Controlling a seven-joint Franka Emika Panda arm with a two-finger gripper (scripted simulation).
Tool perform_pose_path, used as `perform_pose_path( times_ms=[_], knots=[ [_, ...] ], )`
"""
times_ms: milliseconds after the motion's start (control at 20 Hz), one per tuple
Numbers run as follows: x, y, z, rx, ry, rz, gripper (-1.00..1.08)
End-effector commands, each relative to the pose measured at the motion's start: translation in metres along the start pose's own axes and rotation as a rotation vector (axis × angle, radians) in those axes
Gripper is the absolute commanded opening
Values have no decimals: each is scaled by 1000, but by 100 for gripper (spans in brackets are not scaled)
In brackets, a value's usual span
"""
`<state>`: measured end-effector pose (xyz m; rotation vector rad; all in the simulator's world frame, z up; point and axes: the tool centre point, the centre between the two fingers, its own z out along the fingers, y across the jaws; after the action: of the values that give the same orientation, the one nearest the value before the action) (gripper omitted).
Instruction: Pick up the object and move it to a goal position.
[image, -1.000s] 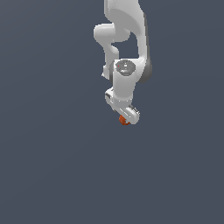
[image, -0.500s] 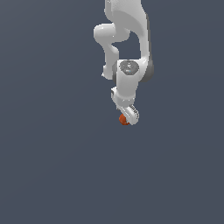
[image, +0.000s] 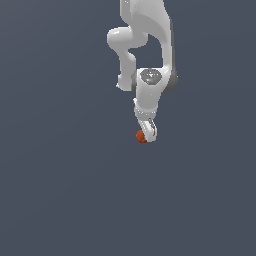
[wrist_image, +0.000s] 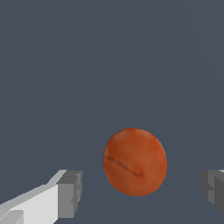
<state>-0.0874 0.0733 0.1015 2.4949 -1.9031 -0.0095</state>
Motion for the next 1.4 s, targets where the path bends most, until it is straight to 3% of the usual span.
perform_pose_path(
  times_ms=[0,400,850,1350],
  knots=[
    [-3,2,1,2,1,48,100],
    [-8,6,4,6,2,136,100],
    [-9,6,7,7,2,148,100],
    [-9,7,45,7,2,152,100]
  ],
)
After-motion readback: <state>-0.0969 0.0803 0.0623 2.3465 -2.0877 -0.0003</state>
